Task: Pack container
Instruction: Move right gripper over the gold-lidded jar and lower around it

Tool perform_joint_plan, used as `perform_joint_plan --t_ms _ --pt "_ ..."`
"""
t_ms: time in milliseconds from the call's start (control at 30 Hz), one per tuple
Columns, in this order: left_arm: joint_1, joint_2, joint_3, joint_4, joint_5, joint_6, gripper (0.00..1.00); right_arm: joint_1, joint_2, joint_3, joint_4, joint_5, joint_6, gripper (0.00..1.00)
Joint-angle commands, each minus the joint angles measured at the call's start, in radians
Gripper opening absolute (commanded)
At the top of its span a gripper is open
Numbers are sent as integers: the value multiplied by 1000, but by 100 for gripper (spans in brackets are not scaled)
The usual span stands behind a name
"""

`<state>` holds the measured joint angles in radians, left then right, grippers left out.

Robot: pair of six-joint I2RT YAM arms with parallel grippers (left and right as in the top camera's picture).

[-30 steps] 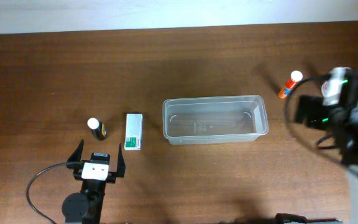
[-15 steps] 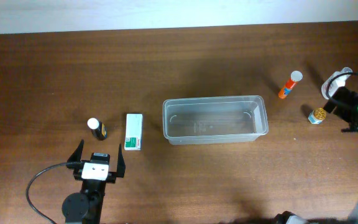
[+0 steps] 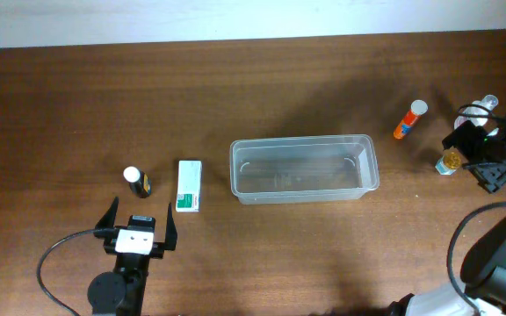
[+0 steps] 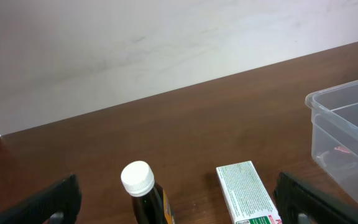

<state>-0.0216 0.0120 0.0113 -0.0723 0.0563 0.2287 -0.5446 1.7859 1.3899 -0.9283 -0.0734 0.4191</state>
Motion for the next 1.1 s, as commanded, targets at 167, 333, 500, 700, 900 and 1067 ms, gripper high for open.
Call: perform_joint_plan --t_ms 167,333,500,700,900,1067 --pt "-5 -7 3 -11 18 5 99 -7 59 16 95 19 45 98" --pt "-5 -7 3 -11 18 5 99 -6 74 16 118 43 55 99" --pt "-5 -7 2 -11 18 5 99 -6 91 15 118 53 54 99" --pt "-5 -7 3 -11 18 5 99 -6 141 15 126 59 55 100" --pt "-5 -7 3 -11 18 5 99 -6 168 15 149 59 54 97" --pt "-5 -7 3 -11 18 5 100 -6 187 15 160 59 54 92"
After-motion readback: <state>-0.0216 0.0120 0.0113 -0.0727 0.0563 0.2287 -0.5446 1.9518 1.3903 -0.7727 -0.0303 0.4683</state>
